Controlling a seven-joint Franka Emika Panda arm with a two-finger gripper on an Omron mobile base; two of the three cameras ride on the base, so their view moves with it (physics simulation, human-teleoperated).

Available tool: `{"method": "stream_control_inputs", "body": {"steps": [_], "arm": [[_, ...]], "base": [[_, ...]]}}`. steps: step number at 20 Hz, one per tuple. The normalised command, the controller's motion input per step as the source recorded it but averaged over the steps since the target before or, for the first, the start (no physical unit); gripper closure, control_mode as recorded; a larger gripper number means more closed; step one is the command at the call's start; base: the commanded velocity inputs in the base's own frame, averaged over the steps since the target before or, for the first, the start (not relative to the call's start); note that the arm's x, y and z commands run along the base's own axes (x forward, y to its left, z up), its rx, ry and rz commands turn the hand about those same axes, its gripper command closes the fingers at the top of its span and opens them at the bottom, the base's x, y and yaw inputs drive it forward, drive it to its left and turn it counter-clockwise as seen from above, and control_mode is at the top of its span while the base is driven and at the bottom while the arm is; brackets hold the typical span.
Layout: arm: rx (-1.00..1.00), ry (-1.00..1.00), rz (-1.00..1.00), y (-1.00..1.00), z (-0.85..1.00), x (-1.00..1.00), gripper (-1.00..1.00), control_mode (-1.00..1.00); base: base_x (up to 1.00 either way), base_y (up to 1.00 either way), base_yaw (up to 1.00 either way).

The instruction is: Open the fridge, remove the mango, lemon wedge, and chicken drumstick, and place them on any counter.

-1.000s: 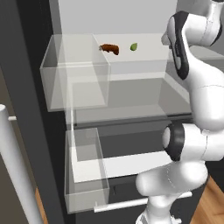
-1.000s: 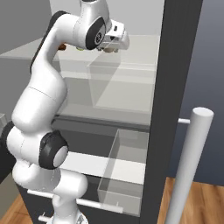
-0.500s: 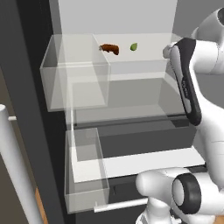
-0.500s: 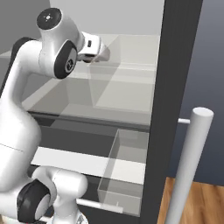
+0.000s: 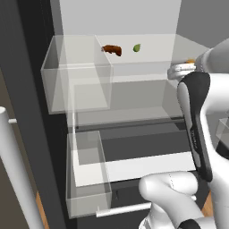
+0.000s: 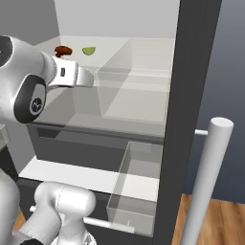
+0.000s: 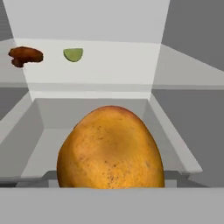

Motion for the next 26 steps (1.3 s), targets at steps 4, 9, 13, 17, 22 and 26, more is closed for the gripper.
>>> {"method": "stream_control_inputs", "body": {"steps": [4,9,13,17,22,26], "arm": [[0.00,0.00,0.01,0.02,0.00,-1.00,1.00,-1.00],[0.00,0.00,0.08,0.14,0.00,-0.70,1.00,-1.00],[0.00,0.00,0.02,0.03,0.00,-0.04,1.00,-1.00],[0.00,0.00,0.00,0.00,0.00,0.00,1.00,-1.00],[0.00,0.00,0.00,0.00,0.00,0.00,1.00,1.00],[0.00,0.00,0.00,0.00,0.00,0.00,1.00,1.00]], "base": [[0.00,0.00,0.00],[0.00,0.00,0.00],[0.00,0.00,0.00],[0.00,0.00,0.00],[0.00,0.00,0.00],[-0.54,0.00,0.00]]}}
